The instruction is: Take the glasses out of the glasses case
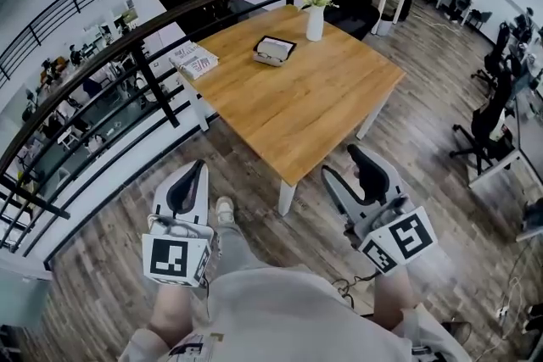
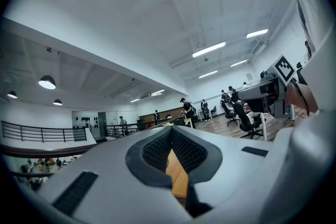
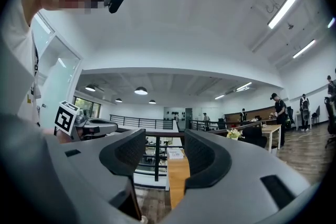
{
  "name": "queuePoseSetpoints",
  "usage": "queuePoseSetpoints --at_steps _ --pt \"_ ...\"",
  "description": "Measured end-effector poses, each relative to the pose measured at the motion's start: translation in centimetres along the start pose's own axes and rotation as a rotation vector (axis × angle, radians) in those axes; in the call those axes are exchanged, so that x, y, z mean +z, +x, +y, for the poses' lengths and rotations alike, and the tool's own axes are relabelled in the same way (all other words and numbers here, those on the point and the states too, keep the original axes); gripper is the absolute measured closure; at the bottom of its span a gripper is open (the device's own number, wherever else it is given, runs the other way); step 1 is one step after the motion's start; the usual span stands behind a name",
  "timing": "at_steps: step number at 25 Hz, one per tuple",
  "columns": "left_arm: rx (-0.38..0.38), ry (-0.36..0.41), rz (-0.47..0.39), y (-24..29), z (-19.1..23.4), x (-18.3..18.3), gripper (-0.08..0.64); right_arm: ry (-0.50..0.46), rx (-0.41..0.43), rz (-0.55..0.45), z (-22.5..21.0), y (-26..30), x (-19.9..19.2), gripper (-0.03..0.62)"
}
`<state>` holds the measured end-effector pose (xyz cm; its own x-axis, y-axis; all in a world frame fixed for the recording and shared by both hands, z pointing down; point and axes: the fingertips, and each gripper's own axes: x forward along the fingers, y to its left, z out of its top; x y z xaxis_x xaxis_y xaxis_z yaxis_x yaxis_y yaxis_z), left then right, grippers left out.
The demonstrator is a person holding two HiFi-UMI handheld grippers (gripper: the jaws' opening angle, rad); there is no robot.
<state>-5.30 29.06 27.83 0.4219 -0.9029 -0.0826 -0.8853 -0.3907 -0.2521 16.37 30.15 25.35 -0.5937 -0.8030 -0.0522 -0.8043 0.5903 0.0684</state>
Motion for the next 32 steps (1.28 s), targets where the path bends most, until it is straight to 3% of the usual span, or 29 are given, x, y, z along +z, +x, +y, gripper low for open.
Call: queuePoseSetpoints --at_steps 14,18,23,32 --pt "-0.086 -0.006 0.046 16.6 13.9 -5.9 0.545 0.039 -0.11 0.063 -7.5 18.8 -2.8 0.344" --pt "-0.151 -0.007 0.066 22.6 17.9 -7.4 0.545 0.059 -0.154 0.109 -9.7 25.1 -3.5 0.345" --pt "-0.23 -0.037 0.082 30.1 23.6 -9.0 0.545 0.105 -0.221 0.096 -12.8 33.8 -3.0 0.37" --pt "-0.355 -0.081 0.083 43.0 31.1 -14.8 0.545 0.074 -0.321 0.166 -17.5 46.5 -6.3 0.37"
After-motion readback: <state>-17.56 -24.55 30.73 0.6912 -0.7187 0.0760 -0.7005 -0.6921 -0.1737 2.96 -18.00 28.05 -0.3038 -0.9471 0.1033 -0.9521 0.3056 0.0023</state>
